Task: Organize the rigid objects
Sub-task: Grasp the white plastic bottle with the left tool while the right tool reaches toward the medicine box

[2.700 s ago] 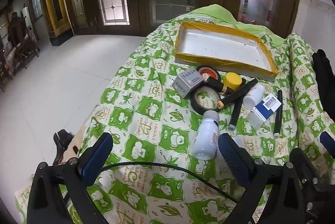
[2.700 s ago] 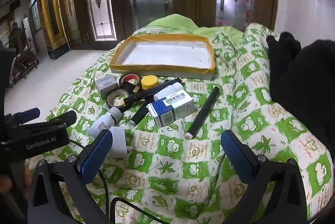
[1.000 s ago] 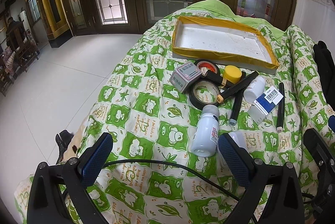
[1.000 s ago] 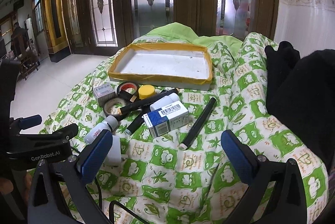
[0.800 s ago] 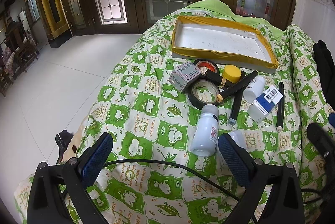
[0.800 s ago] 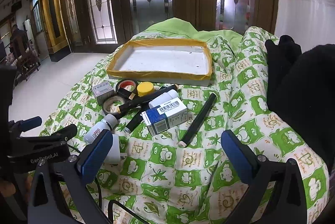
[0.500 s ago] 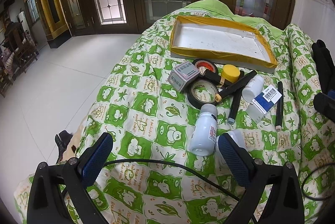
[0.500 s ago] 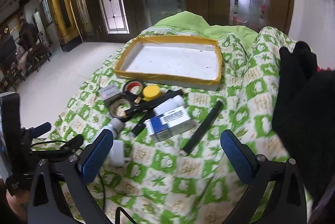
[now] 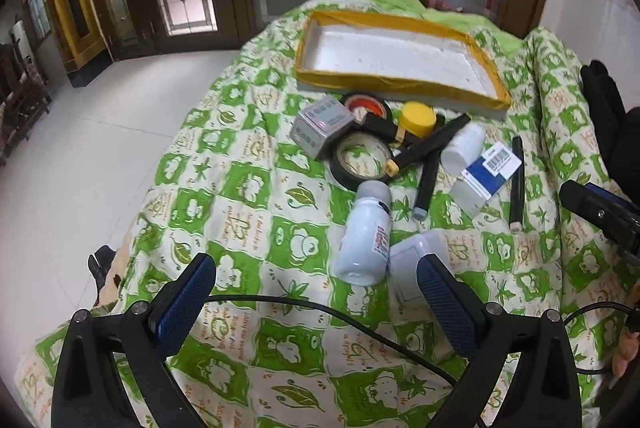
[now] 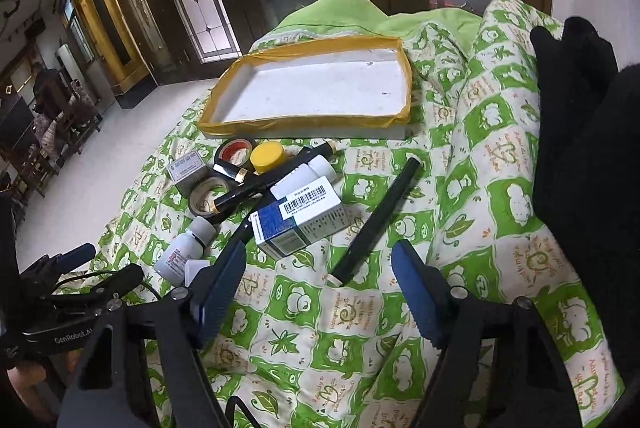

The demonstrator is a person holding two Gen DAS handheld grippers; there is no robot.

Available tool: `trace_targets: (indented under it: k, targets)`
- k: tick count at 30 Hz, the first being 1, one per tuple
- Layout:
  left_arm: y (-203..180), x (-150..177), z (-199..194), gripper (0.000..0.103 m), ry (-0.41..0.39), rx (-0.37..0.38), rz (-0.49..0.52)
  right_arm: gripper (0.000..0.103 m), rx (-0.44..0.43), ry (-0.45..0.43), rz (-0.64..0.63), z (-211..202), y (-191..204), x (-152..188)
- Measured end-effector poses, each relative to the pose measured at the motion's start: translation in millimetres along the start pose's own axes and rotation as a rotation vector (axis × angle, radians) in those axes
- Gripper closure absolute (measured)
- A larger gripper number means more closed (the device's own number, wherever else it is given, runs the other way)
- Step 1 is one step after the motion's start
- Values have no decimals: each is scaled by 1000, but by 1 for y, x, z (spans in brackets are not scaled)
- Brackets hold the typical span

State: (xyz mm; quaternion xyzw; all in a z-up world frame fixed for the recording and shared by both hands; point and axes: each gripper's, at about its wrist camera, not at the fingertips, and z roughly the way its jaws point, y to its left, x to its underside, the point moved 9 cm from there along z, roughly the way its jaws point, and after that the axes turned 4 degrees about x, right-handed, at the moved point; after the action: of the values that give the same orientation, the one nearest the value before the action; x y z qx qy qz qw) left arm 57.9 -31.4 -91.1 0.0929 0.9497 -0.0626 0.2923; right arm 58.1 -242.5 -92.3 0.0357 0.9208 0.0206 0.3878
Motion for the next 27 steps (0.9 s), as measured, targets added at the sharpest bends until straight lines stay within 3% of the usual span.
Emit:
trace_targets:
  k: [12,16,22,27]
  targets:
    - [-14,-27,36,4,61,63,-10,28,9,16,41,5,-6,3]
    - [-16,-27,46,20,95,108,-46,28,11,34,52,9,-8,5]
    - [-24,-25,65,33,148,125,-36,28,13,60,54,15,-6,9]
    - [-34,-15,71,60,190,156,-7,28,-4,98,66,25,-3,7]
